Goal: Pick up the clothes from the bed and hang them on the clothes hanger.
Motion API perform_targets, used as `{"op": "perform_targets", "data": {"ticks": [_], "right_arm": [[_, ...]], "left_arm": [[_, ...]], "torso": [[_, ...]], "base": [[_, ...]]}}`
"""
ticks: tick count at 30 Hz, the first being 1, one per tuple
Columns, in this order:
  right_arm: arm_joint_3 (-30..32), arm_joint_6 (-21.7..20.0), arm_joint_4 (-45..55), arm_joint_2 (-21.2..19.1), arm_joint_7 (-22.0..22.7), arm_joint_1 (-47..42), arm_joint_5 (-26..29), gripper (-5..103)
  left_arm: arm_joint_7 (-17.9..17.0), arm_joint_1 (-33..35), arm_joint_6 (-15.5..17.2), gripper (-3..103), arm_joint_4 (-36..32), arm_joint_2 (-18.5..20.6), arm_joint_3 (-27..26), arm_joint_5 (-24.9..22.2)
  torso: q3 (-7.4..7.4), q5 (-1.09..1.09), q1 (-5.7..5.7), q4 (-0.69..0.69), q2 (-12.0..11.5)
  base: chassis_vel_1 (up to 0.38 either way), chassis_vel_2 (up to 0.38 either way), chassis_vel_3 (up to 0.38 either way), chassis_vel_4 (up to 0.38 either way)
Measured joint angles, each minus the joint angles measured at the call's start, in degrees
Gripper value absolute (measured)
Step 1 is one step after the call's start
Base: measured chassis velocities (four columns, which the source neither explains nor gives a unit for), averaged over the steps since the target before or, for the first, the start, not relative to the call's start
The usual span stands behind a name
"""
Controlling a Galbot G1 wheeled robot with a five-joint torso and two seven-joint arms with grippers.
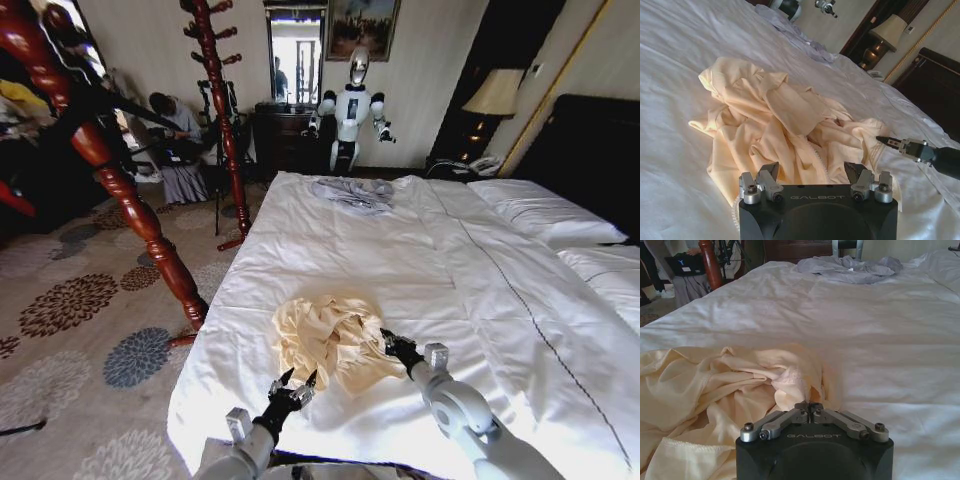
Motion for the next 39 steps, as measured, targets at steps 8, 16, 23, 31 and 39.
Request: {"op": "perform_targets", "data": {"ticks": [8, 16, 23, 31, 39], "right_arm": [[0.33, 0.04, -0.45, -0.41, 0.57, 0.09, 0.22, 0], [1.41, 0.04, -0.66, -0.64, 1.03, 0.35, 1.07, 0], [2.3, 0.04, -0.94, -0.56, 1.07, 0.32, 1.29, 0], [2.31, 0.21, -0.99, -0.95, 0.89, 0.09, 0.76, 0], [2.57, 0.39, -0.86, -1.36, 0.81, 0.19, 0.68, 0]], "left_arm": [[-0.46, -6.54, 1.66, 70, 0.79, 2.0, 1.44, -4.66], [-1.01, -11.3, 2.68, 73, 3.39, 1.16, 3.1, -6.39], [-1.98, -13.95, 3.49, 74, 5.27, 0.72, 5.94, -7.71], [-3.26, -16.66, 4.64, 51, 5.84, 0.32, 7.22, -10.47], [-4.33, -16.09, 5.55, 24, 6.07, 0.05, 7.34, -12.21]], "torso": [[0.0, 0.0, 0.01, -0.02, 0.0], [0.0, -0.01, 0.01, -0.01, 0.0], [0.0, 0.0, 0.0, -0.01, 0.0], [0.0, 0.0, 0.01, -0.01, 0.01], [0.0, 0.0, 0.0, -0.01, 0.01]], "base": [[0.0, 0.0, 0.0, 0.0], [0.0, 0.0, 0.0, 0.0], [0.0, 0.0, 0.0, 0.0], [0.0, 0.0, 0.0, 0.0], [0.0, 0.0, 0.0, 0.0]]}}
